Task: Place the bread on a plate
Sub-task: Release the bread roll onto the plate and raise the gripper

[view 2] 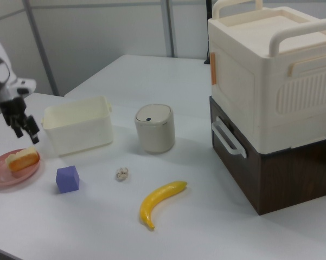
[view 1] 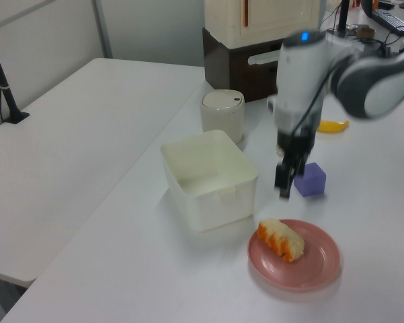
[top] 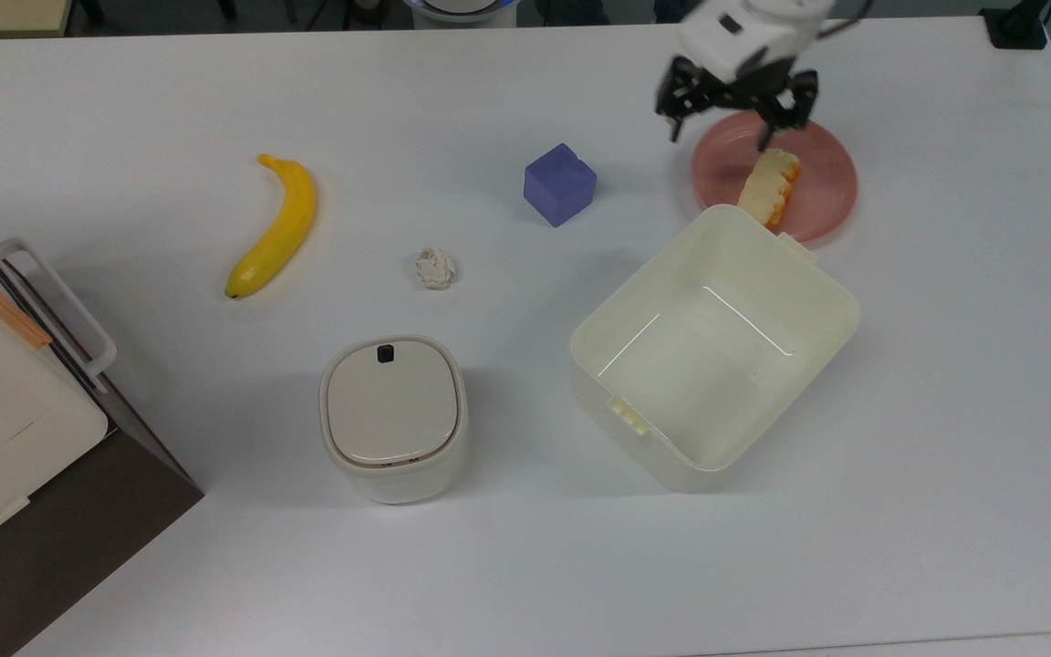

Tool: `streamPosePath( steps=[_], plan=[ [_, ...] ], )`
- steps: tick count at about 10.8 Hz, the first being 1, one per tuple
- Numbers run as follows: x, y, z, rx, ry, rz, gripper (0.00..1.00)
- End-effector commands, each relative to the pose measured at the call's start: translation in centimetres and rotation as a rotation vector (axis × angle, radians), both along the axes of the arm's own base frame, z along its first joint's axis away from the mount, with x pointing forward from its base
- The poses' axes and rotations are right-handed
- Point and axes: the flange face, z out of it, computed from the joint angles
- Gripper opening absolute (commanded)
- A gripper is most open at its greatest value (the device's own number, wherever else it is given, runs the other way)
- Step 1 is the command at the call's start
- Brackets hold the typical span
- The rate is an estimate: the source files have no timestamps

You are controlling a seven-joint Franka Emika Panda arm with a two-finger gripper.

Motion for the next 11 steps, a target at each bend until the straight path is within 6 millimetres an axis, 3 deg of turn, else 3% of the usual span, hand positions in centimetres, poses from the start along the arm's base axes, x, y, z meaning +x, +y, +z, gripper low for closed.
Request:
streamPosePath(
  steps=[1,4,6,11],
  plan=[
    [0.1,-8.7,4.8,-0.046,0.047,0.116,1.0],
    [2.8,-17.7,7.3,-0.038,0.02,0.179,1.0],
    [3.9,-21.2,9.3,0.003,0.009,0.144,1.0],
    [5.4,-25.6,13.3,0.042,0.049,0.098,1.0]
  ],
)
